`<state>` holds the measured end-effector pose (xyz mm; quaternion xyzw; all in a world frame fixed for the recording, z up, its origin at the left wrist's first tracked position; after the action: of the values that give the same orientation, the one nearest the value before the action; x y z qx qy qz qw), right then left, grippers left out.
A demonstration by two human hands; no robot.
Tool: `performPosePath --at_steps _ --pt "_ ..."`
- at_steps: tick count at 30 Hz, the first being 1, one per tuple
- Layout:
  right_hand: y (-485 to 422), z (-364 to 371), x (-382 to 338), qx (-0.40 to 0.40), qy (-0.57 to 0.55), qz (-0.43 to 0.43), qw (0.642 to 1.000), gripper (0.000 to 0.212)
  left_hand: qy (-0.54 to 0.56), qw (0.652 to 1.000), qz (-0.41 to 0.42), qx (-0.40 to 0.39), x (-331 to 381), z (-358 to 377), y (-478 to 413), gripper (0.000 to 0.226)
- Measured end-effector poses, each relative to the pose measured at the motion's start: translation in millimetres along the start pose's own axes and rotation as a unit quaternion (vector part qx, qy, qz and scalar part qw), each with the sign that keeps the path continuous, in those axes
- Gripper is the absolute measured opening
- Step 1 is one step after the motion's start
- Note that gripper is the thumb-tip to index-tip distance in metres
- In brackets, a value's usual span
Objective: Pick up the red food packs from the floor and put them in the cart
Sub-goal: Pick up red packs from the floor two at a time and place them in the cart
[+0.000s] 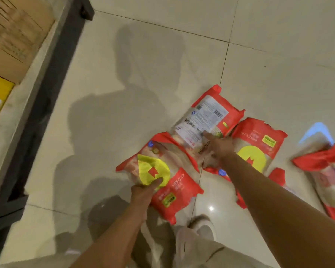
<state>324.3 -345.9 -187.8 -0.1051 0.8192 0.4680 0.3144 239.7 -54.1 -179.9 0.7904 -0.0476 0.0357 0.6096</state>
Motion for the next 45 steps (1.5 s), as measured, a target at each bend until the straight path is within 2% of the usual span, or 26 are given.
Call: performPosePath --at_steps 1,3,5,6,7,8,9,11,12,14,15,16,19,23,28,32,36,41,43,45 --pt "-5 6 3 -0.002 -0.029 0.000 1.000 0.096 0.018 1.000 -0.006 0.009 -3 3 -7 0.044" --pt "-10 18 9 -0.007 -0.083 0.018 0.996 0.094 0.049 0.998 -0.006 0.029 -5 6 -13 0.040" --pt "-11 26 11 -0.012 -0.115 0.018 0.993 0.075 0.067 0.997 0.000 0.030 -3 4 -12 0.040" --pt "-13 28 13 -0.012 -0.123 0.015 0.992 0.064 0.081 0.997 0.009 0.019 0 1 -8 0.047" --pt "-11 29 12 -0.013 -0.132 0.019 0.991 0.061 0.090 0.996 0.012 0.018 3 -4 -7 0.065" --pt "-8 30 11 -0.019 -0.138 0.028 0.990 0.067 0.099 0.995 0.015 0.021 6 -10 -3 0.083" --pt "-3 27 10 -0.016 -0.137 0.034 0.990 0.078 0.105 0.994 0.022 0.032 7 -20 -1 0.091" --pt "13 13 6 -0.008 -0.106 0.028 0.994 0.096 0.114 0.991 0.034 0.058 11 -46 15 0.080" --pt "23 5 1 -0.008 -0.080 0.016 0.997 0.098 0.113 0.990 0.042 0.069 12 -62 25 0.074" --pt "57 -15 -21 -0.025 -0.025 -0.029 0.999 0.070 0.095 0.988 0.065 0.102 15 -98 44 0.088" --pt "80 -26 -37 -0.042 0.005 -0.053 0.998 0.059 0.077 0.987 0.084 0.112 21 -114 65 0.099" --pt "106 -38 -58 -0.062 0.035 -0.073 0.995 0.061 0.055 0.987 0.102 0.108 28 -130 88 0.104" --pt "200 -73 -133 -0.116 0.108 -0.124 0.980 0.078 0.027 0.983 0.151 0.097 66 -169 219 0.091" --pt "346 -110 -232 -0.166 0.163 -0.168 0.958 0.076 0.046 0.975 0.206 0.074 93 -225 399 0.077" --pt "515 -140 -337 -0.245 0.154 -0.215 0.933 0.073 0.111 0.954 0.265 0.086 77 -307 590 0.065" --pt "626 -134 -390 -0.305 0.162 -0.272 0.898 0.080 0.167 0.924 0.306 0.155 30 -383 685 0.082" --pt "736 -112 -407 -0.369 0.165 -0.334 0.851 0.082 0.240 0.888 0.325 0.220 -45 -448 753 0.066" --pt "857 -84 -369 -0.463 0.194 -0.369 0.782 0.082 0.320 0.848 0.300 0.298 -182 -513 812 0.077" --pt "905 -76 -340 -0.492 0.203 -0.388 0.752 0.087 0.351 0.834 0.284 0.316 -245 -529 830 0.069" --pt "953 -72 -301 -0.522 0.214 -0.397 0.724 0.081 0.378 0.812 0.276 0.348 -310 -543 848 0.068"
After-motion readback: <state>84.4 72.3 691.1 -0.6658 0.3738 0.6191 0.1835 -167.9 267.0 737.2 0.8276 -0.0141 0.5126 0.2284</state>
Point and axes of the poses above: each hand's wrist, its own y-axis away from the middle knuckle, its own z-axis out of the palm, x = y × z, the point moved 4 cm from there along -y, towards the middle knuckle, and after that the axes turned 7 degrees about -z, right-handed, at the moved point
